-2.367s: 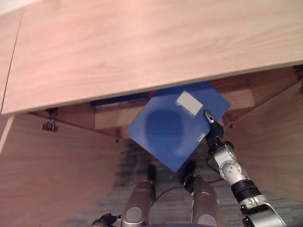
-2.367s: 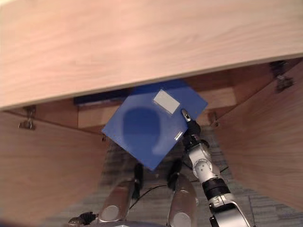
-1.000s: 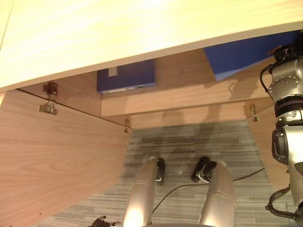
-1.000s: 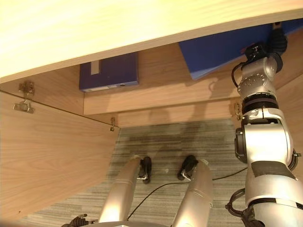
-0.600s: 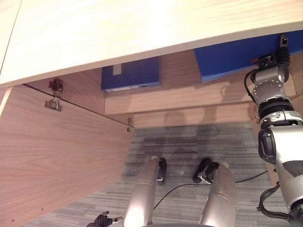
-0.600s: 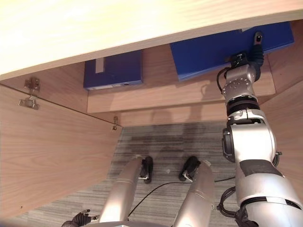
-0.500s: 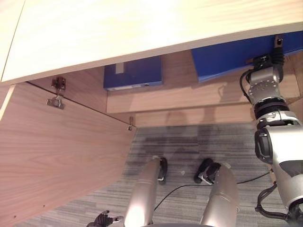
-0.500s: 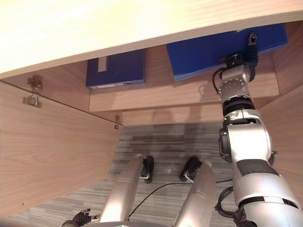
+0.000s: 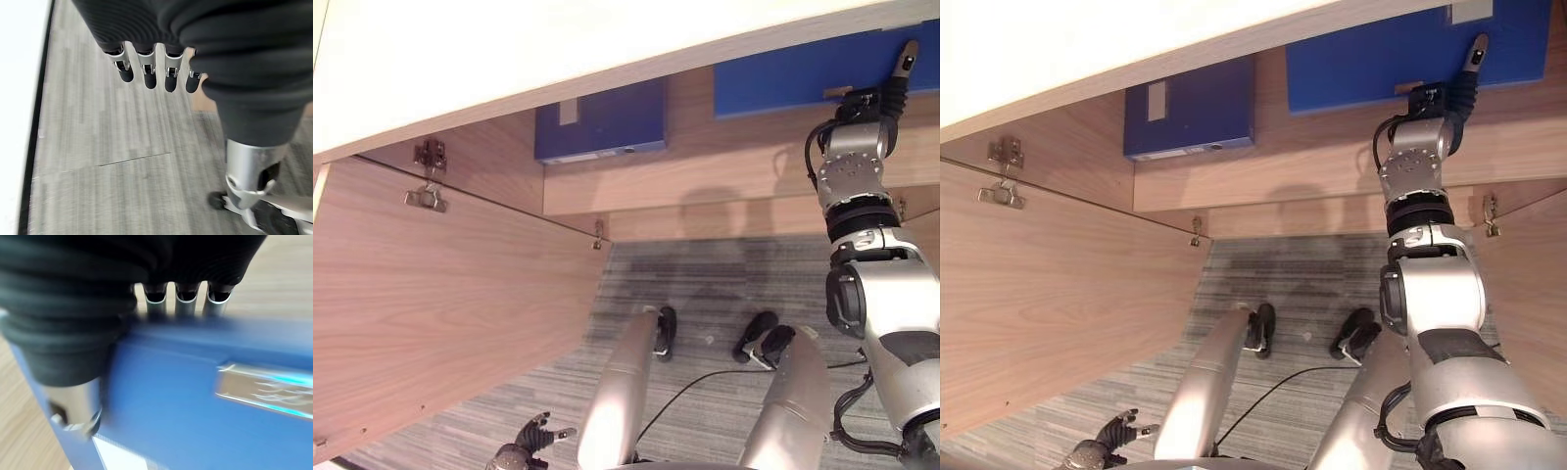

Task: Put the empty folder in the office cabinet

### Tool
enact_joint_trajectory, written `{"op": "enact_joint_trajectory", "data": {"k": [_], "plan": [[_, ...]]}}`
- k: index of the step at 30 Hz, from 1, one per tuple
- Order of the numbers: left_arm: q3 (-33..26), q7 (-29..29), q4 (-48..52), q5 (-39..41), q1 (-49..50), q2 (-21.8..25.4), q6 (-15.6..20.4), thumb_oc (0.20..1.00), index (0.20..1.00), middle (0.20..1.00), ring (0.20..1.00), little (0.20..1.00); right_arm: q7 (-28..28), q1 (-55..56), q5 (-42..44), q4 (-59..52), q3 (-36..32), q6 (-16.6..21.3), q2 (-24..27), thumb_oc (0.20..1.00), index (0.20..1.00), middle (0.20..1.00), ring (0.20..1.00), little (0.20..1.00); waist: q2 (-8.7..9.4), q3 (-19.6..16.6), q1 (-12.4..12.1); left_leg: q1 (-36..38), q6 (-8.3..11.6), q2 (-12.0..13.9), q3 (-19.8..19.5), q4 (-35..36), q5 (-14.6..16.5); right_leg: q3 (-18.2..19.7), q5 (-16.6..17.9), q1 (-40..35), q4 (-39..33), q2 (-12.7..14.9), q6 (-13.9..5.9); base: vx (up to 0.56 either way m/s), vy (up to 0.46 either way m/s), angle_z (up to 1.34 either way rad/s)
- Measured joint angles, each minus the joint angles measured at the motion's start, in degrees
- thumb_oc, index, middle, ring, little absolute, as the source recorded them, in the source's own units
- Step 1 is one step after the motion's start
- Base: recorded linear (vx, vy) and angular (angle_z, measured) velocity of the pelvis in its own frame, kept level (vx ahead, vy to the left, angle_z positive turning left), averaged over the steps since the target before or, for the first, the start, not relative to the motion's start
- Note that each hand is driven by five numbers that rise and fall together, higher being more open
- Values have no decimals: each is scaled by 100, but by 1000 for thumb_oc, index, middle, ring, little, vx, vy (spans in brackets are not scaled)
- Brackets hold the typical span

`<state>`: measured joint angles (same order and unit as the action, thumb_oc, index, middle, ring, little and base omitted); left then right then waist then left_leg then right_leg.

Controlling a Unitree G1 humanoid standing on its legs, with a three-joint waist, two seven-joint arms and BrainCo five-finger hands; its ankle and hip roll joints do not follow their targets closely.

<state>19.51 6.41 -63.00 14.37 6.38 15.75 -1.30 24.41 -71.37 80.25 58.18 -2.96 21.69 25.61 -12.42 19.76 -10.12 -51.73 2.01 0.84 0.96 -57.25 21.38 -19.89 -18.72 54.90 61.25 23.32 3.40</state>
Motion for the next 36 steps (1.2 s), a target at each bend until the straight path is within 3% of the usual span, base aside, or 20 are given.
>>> {"op": "enact_joint_trajectory", "data": {"k": [2, 5, 16, 21, 23, 25, 28, 32, 36], "plan": [[-392, 53, -814, -126, -46, 12, -142, 1000, 1000, 1000, 1000, 1000, -74, 18, 259, 192, -141, 50, 413, 1000, 1000, 1000, 1000, 1000, 13, 8, -157, -58, 36, -72, -159, -35, -15, 19, -78, -40, 37, 5, 16, -7, -47, 40], [-384, 186, -802, -249, 148, 280, -241, 1000, 1000, 1000, 1000, 1000, -251, -22, 433, 192, -144, 235, 591, 1000, 1000, 1000, 1000, 1000, 47, 33, -307, -90, 54, -79, -172, -45, -44, 15, -114, 2, 100, 32, 28, -2, -16, 15], [-381, 289, -436, -413, -208, 294, -16, 1000, 1000, 1000, 1000, 1000, -466, -24, 626, 214, 180, 114, 455, 1000, 1000, 1000, 1000, 1000, 74, 53, -184, -171, 28, -90, -127, -66, -67, 27, -132, 73, 133, 90, 4, 1, -3, 1], [-386, 292, -456, -413, -343, 296, -15, 1000, 1000, 1000, 1000, 1000, -464, -22, 25, 259, 803, -299, 669, 1000, 1000, 1000, 1000, 1000, 122, 88, -84, -144, 36, -83, -105, -104, -70, 36, -124, 82, 143, 91, 21, 0, 0, 0], [-390, 207, -496, -458, -445, 344, -11, 1000, 1000, 1000, 1000, 1000, -682, -22, -950, 277, 1812, -995, 957, 1000, 1000, 1000, 1000, 1000, 276, 189, 65, -145, 28, -56, -79, -125, -66, 46, -105, 97, 145, 81, 42, -33, -10, -6], [-390, 75, -498, -485, -508, 387, 0, 1000, 1000, 1000, 1000, 1000, -997, -43, -1786, 328, 2685, -1558, 1283, 1000, 1000, 1000, 1000, 1000, 319, 215, 135, -143, 20, -47, -66, -140, -62, 61, -92, 100, 139, 71, 37, -24, -9, -5], [-390, -79, -500, -634, -542, 557, 0, 1000, 1000, 1000, 1000, 1000, -1552, -25, -2844, 396, 3267, -2227, 1442, 1000, 1000, 1000, 1000, 1000, 409, 272, 208, -135, -9, 32, -9, -156, -46, 107, -51, 127, 107, -16, 46, -17, -13, -16], [-376, -200, -502, -675, -569, 645, 39, 1000, 1000, 1000, 1000, 1000, -1887, -308, -3666, 1165, 3695, -2424, 1443, 1000, 1000, 1000, 1000, 1000, 413, 273, 210, -110, -2, 60, 18, -152, -51, 150, -14, 135, 85, -61, 44, -28, -17, -7], [-358, -333, -595, -702, -628, 745, 33, 1000, 1000, 1000, 1000, 1000, -2244, -480, -4528, 1174, 4269, -2776, 1415, 1000, 1000, 1000, 1000, 1000, 536, 215, 298, -56, 17, 121, 46, -87, -65, 160, 35, 122, -5, -142, 66, 0, -27, -9]]}}
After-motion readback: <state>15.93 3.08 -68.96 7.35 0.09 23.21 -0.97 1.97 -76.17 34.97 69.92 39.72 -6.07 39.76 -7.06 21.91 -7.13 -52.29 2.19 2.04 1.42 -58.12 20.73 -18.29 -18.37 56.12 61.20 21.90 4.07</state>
